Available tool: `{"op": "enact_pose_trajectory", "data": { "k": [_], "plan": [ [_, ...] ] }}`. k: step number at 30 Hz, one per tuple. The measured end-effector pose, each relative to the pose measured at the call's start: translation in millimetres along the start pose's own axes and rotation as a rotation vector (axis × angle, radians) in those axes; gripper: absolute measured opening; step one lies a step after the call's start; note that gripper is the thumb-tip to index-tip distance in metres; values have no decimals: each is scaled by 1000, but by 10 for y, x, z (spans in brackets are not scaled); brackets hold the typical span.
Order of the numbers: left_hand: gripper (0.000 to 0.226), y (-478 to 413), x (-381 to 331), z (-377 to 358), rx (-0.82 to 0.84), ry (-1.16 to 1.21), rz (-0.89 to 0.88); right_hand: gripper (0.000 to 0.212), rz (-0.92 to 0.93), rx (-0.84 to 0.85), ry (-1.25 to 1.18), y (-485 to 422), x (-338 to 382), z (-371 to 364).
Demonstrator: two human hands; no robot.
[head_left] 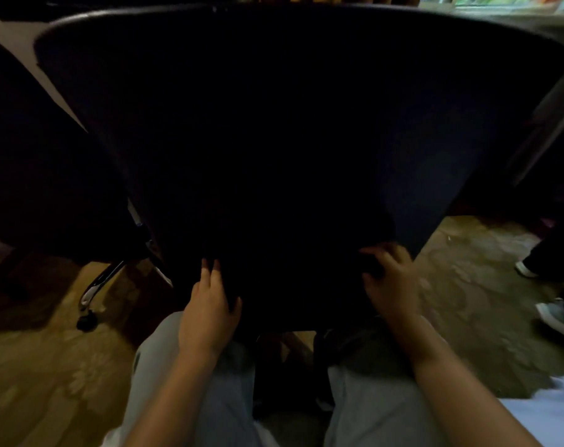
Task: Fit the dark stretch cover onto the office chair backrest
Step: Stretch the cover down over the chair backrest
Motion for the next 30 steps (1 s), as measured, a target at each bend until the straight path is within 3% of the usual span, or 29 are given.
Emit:
{"op": "enact_pose_trajectory", "data": {
  "k": [3,7,13,15,18,21,24,27,30],
  "plan": [
    [78,51,-233,-120,9,-2,-110,49,143,192,95,107,120,-271],
    [74,95,-445,-312,16,56,-196,49,134,215,102,140,61,-295],
    [74,176,-486,-492,6,172,-178,46,-122,-263,-53,108,-215,382],
    [77,178,-469,-531,-1,177,-181,42,-181,-305,-102,128,-324,413],
    [82,147,-448,-582,8,147,-185,38,-63,-164,9,141,-195,198],
    [87,119,-418,-662,34,58,-195,48,12,118,87,244,-100,-214],
    [91,118,-401,-733,43,-63,-223,44,51,332,134,322,-62,-517],
    [91,87,-334,-737,40,-66,-194,40,87,326,154,282,16,-526],
    [88,53,-293,-686,41,-8,-164,38,85,48,62,216,61,-171]
  ]
}}
Point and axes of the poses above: each hand's wrist, its own y-axis away from the middle knuckle, its own z-axis out of the back of the hand, x = y × z, the point moved 10 cm from there along -y, towards the middle knuckle, and after that the axes turned 2 degrees about y, right-handed, at the moved point
